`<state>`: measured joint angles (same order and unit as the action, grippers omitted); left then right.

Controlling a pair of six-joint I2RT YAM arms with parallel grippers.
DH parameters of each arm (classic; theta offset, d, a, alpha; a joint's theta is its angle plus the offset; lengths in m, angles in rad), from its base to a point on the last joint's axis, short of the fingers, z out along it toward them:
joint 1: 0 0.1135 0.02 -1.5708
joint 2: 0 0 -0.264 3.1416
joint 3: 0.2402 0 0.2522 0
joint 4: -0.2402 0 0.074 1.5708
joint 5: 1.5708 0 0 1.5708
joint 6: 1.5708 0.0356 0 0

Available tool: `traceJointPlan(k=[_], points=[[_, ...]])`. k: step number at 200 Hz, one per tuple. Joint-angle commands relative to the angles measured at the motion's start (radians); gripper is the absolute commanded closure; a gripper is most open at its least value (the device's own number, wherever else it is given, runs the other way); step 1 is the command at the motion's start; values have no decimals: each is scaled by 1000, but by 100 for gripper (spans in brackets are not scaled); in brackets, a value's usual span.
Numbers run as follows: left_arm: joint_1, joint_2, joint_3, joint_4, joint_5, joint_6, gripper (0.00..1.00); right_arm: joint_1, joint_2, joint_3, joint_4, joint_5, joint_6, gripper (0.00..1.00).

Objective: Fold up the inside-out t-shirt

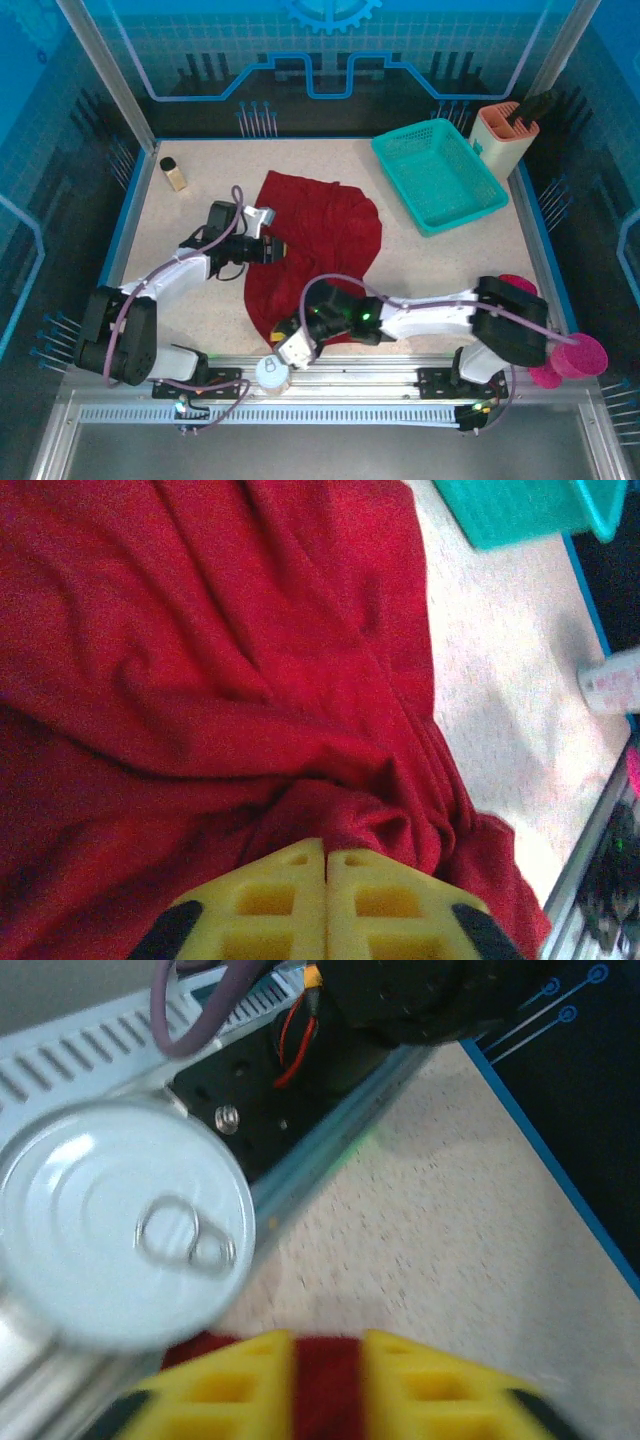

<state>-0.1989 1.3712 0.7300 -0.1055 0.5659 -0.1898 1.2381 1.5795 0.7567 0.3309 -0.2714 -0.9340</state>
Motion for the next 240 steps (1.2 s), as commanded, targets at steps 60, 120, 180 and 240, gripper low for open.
traceJointPlan(k=[60, 120, 180, 240], points=[[35, -306, -113, 3, 17, -200, 42, -208, -432, -96, -38, 38, 610, 12], [-207, -142, -31, -90, -144, -207, 34, -691, -317, 213, -555, 234, 1222, 13], [-214, 32, 116, -115, -352, -157, 32, -820, -211, 207, -556, 118, 1368, 17], [-205, 186, 246, -186, -364, -99, 33, -841, -203, 202, -533, 131, 1340, 17]])
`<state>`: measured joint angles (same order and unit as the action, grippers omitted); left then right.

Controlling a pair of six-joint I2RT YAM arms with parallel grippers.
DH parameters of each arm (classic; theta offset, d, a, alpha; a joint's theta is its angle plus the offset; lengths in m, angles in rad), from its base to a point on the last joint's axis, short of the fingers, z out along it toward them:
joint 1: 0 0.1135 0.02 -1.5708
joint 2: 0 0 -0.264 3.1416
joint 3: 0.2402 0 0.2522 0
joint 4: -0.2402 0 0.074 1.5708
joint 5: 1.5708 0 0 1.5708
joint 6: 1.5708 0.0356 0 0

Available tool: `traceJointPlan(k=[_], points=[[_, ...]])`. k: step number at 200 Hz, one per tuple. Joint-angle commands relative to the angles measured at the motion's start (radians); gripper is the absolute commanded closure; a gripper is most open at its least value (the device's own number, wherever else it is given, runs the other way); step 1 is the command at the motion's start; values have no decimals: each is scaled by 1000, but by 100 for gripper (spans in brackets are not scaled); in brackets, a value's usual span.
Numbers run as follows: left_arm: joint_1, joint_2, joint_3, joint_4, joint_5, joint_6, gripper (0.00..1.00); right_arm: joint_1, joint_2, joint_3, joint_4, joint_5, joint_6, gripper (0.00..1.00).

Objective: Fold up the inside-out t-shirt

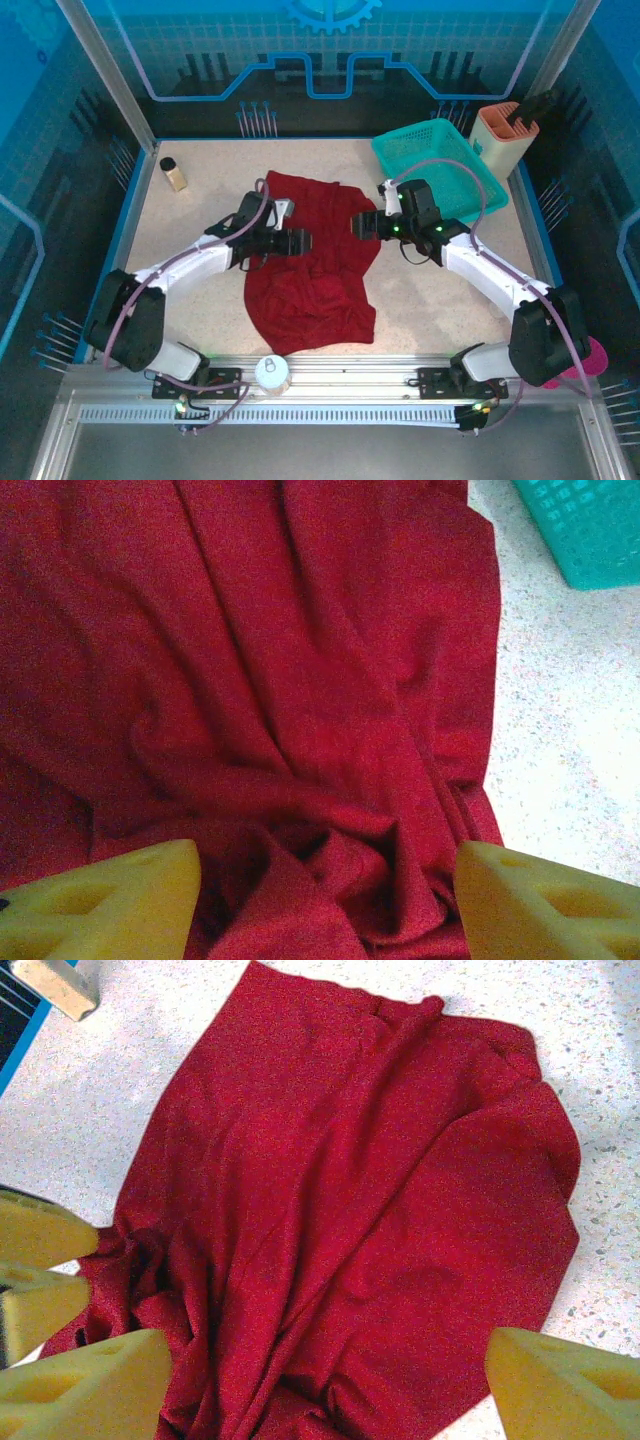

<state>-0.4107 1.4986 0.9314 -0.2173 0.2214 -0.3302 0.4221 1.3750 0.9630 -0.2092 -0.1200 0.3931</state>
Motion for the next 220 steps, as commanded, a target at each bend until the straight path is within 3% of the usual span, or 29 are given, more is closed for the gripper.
traceJointPlan(k=[1, 17, 33, 53, 67, 85, 110, 149, 178, 220], points=[[8, 60, 45, -75, -19, 42, 33, -25, 3, -4, 9, -20, 12, 17], [9, 79, 48, -73, 0, 41, 36, -32, 15, -2, 23, -24, 9, 17], [9, 86, 56, -85, 24, 27, 46, -38, 40, 16, 16, -33, 8, 19], [9, 73, 52, -79, 54, 19, 69, -30, 113, 70, -26, -23, -13, 26], [9, 43, 44, -73, 108, 24, 100, -11, 217, 168, -98, 38, -35, 30], [9, -61, -15, -61, 175, 2, 100, 38, 359, 327, -189, 150, -23, 31], [10, -320, -164, -62, 135, -50, 100, 117, 525, 516, -238, 224, -36, 32], [9, -623, -313, -20, 171, -143, 100, 135, 754, 780, -311, 341, -8, 45], [9, -740, -349, -81, 151, -157, 100, 142, 884, 925, -360, 404, -9, 50], [9, -773, -342, -131, 126, -144, 100, 138, 1032, 1056, -435, 452, 36, 57]])
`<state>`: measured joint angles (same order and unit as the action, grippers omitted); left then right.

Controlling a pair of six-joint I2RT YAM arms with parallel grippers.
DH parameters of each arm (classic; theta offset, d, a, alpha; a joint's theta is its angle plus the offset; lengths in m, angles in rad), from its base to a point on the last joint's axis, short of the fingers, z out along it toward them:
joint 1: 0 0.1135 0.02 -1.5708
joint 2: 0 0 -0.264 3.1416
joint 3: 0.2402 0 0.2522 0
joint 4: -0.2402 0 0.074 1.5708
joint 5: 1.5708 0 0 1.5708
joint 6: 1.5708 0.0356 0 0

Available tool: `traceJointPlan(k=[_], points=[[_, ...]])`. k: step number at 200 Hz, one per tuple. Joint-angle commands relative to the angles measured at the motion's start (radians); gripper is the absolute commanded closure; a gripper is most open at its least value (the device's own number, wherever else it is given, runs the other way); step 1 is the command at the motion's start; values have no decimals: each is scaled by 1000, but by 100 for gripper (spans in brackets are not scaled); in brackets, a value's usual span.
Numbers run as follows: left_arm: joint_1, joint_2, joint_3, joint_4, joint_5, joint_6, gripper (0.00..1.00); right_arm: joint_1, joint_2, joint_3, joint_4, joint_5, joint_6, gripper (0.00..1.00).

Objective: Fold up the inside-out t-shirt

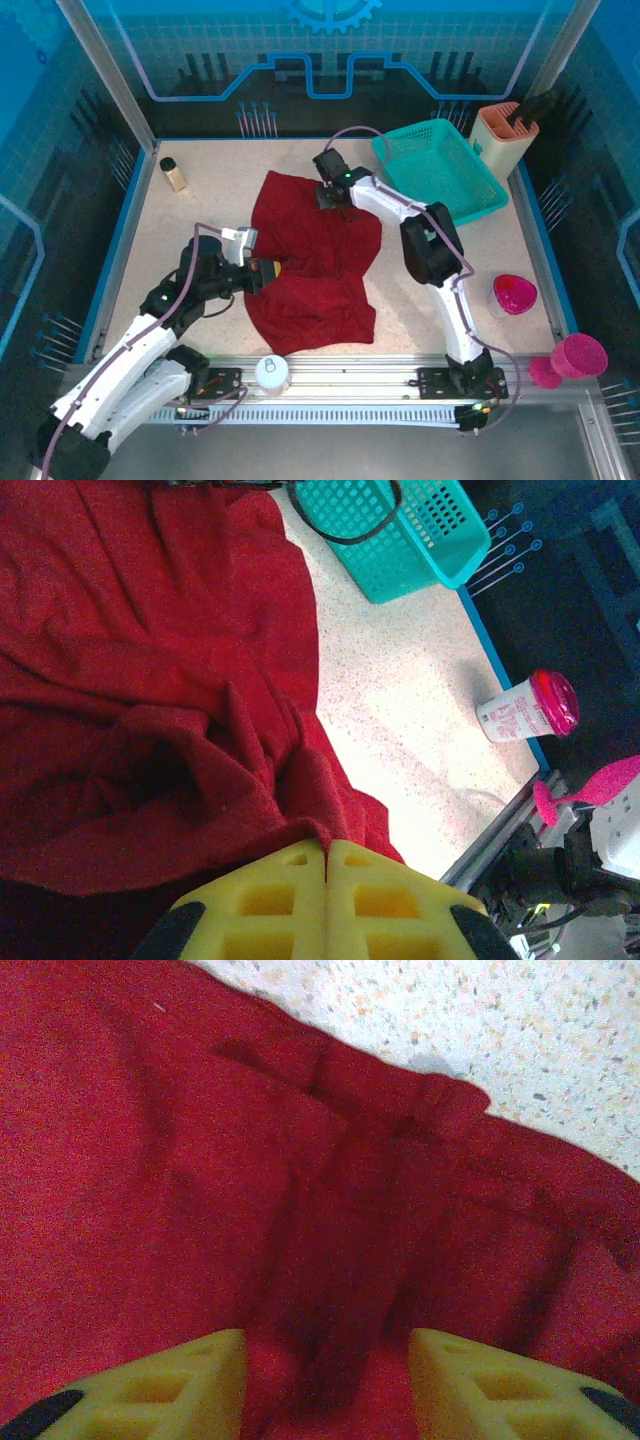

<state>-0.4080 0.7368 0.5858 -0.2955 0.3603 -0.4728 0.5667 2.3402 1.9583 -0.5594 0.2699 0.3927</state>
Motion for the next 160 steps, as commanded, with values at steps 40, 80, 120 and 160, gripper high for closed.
traceJointPlan(k=[40, 80, 120, 160], points=[[8, -27, 96, -181, -201, 89, 100, -36, 0, 24, 56, -17, 55, 100], [225, 85, 323, -163, -307, 286, 100, -124, -160, 125, 231, -252, 126, 100], [458, 368, 923, -218, -269, 553, 100, -243, -153, 547, 295, -472, 289, 100], [466, 470, 1371, -295, -246, 782, 100, -266, -376, 495, 236, -422, 234, 100]])
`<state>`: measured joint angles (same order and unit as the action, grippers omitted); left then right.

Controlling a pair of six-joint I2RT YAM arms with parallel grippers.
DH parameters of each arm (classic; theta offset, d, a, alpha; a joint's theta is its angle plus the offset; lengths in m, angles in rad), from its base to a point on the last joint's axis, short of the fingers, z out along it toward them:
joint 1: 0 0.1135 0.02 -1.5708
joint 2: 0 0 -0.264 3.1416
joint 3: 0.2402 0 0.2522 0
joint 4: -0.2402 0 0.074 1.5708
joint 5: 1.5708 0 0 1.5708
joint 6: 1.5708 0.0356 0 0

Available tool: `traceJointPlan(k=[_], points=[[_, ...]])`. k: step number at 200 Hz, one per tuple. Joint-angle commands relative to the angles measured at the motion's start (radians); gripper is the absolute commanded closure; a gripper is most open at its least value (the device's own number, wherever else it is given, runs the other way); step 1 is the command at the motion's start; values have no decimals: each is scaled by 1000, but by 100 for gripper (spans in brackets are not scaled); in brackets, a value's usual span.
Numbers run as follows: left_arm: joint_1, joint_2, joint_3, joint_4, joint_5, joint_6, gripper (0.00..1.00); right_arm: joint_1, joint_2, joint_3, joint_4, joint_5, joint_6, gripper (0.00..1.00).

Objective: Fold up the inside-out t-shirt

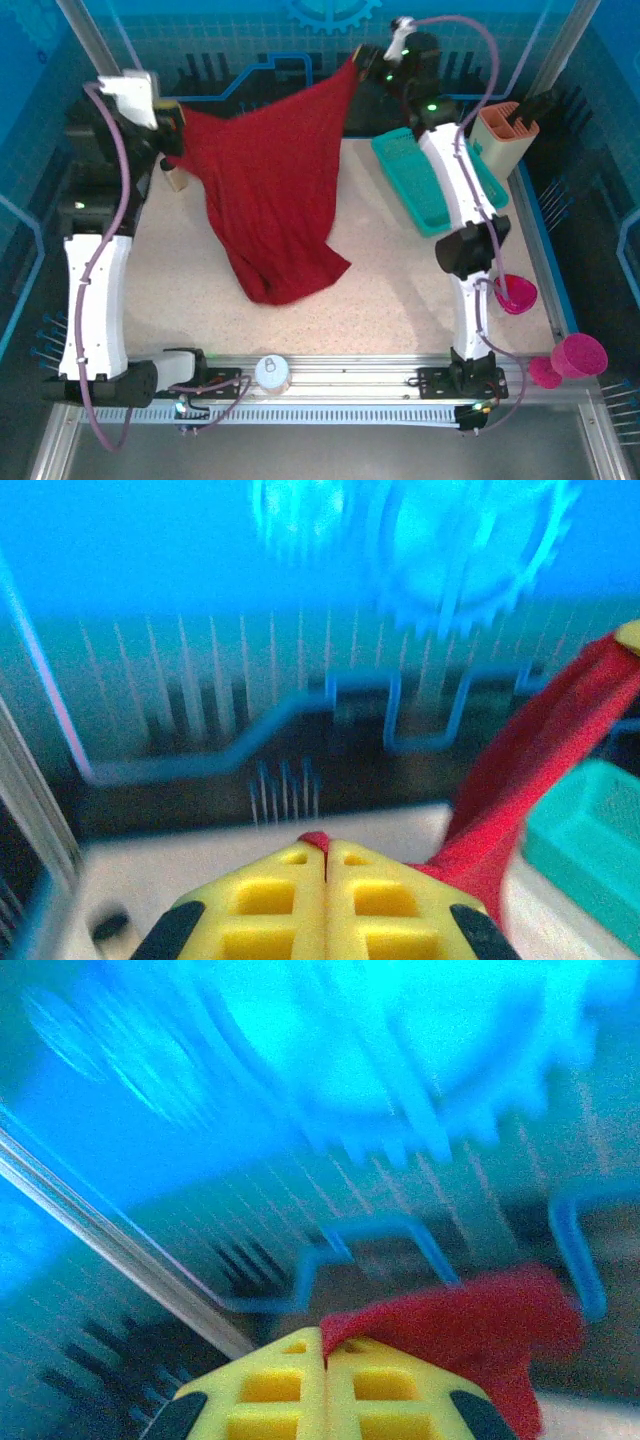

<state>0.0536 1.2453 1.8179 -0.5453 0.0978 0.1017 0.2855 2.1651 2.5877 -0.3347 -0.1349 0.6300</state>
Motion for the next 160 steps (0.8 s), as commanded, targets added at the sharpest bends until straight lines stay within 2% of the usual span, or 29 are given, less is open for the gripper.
traceJointPlan(k=[1, 24, 38, 54, 64, 77, 90, 100, 115, 119, 132, 135, 139, 160], points=[[5, -40, 137, -44, 18, 211, 100, 16, -214, -155, 17, -14, -5, 100], [5, -178, -23, 4, 85, 273, 100, 45, -529, -688, 162, 106, -3, 100], [2, -307, -247, 37, 114, 238, 100, 97, -697, -992, 209, 181, -54, 100], [0, -488, -524, 74, 106, 113, 100, 224, -853, -1297, 216, 309, -170, 100], [-2, -608, -717, 87, 136, 19, 100, 313, -927, -1477, 202, 431, -199, 100], [-4, -755, -955, 91, 176, -117, 100, 377, -1004, -1690, 148, 536, -93, 97], [-5, -887, -1155, 76, 189, -252, 99, 396, -1045, -1892, 110, 535, 43, 89], [-9, -975, -1269, 53, 171, -358, 85, 398, -1046, -1995, 91, 485, 96, 73], [-35, -1049, -1318, 48, 128, -505, 40, 394, -1029, -2078, 69, 382, 130, 49], [-39, -1059, -1318, 53, 138, -529, 34, 390, -1024, -2086, 59, 353, 128, 45], [-38, -1068, -1318, 75, 164, -594, 22, 367, -1020, -2077, 11, 283, 126, 40], [-38, -1067, -1317, 74, 160, -611, 17, 357, -1020, -2070, 0, 266, 121, 40], [-39, -1061, -1314, 66, 149, -641, 3, 341, -1020, -2058, -12, 234, 115, 39], [-39, -984, -1285, -45, 98, -796, 1, 222, -995, -1961, -85, 101, 68, 36]])
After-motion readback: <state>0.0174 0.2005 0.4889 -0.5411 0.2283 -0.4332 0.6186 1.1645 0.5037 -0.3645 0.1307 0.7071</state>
